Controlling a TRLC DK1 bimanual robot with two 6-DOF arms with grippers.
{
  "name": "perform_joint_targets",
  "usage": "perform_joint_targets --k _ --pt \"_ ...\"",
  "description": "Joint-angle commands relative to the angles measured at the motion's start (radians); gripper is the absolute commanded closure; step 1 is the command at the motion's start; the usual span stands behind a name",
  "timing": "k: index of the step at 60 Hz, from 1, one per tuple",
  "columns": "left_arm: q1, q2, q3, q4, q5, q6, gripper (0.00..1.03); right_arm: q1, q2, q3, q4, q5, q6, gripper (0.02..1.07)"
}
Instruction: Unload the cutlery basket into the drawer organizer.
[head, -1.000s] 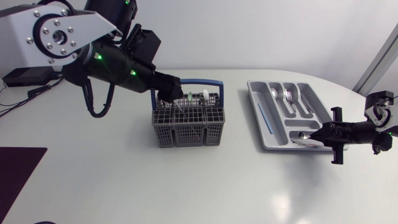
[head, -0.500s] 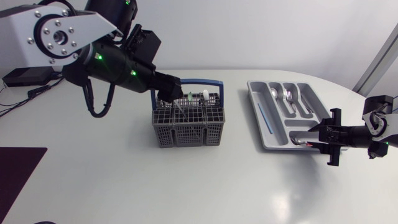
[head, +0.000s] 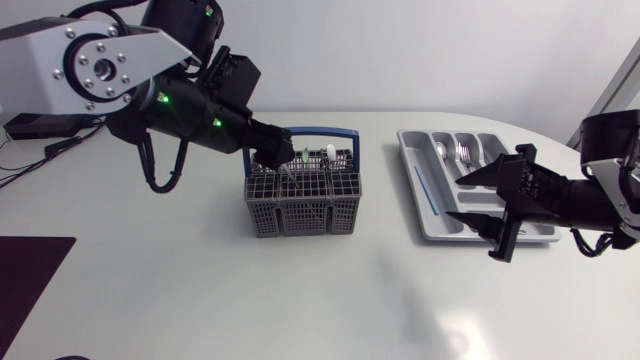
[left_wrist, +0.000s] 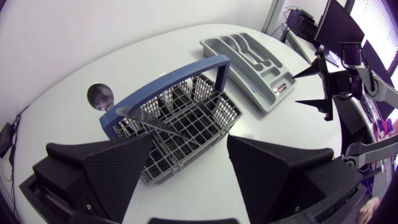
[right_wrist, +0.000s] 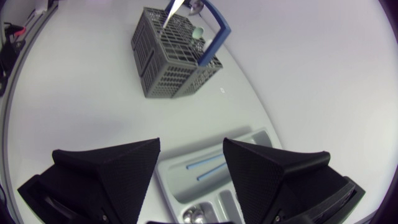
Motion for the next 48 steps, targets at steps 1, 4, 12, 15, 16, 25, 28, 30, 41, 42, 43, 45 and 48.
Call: perform_joint_targets --k 1,4,12,15,16,25,28,30,41,42,43,45,48 --pt "0.006 0.001 -0.025 0.009 -0.003 0.007 0.11 0.081 -0.032 -0.024 -0.014 -0.002 0.157 0.33" --pt "0.007 -0.002 -0.025 0.01 -0.003 0.007 0.11 0.14 -0.045 -0.019 -0.011 0.006 0.22 0.33" --pt "0.02 -0.014 -0.036 0.013 -0.003 0.007 0.11 0.34 -0.025 0.01 0.061 0.093 0.42 0.33" --pt "0.026 -0.025 -0.044 0.023 -0.003 0.007 0.11 0.407 -0.009 0.024 0.086 0.124 0.469 0.33" --pt "0.029 -0.028 -0.047 0.026 -0.003 0.007 0.11 0.433 0.0 0.028 0.104 0.141 0.499 0.33" --pt "0.067 -0.079 -0.084 0.058 0.03 0.015 0.11 0.561 0.101 0.082 0.193 0.193 0.636 0.33" --pt "0.075 -0.091 -0.097 0.072 0.036 0.018 0.11 0.587 0.144 0.103 0.221 0.207 0.668 0.33" --pt "0.084 -0.102 -0.108 0.081 0.048 0.018 0.11 0.605 0.175 0.122 0.238 0.222 0.691 0.33" --pt "0.141 -0.126 -0.143 0.095 0.094 0.047 0.11 0.671 0.319 0.211 0.31 0.274 0.774 0.33" --pt "0.146 -0.129 -0.146 0.095 0.099 0.05 0.11 0.674 0.328 0.217 0.319 0.279 0.78 0.33" --pt "0.159 -0.132 -0.153 0.095 0.114 0.056 0.11 0.676 0.342 0.225 0.325 0.28 0.788 0.33" --pt "0.176 -0.139 -0.159 0.095 0.134 0.069 0.11 0.68 0.362 0.238 0.331 0.282 0.799 0.33" --pt "0.198 -0.148 -0.171 0.095 0.154 0.082 0.11 0.69 0.391 0.264 0.334 0.299 0.817 0.33"
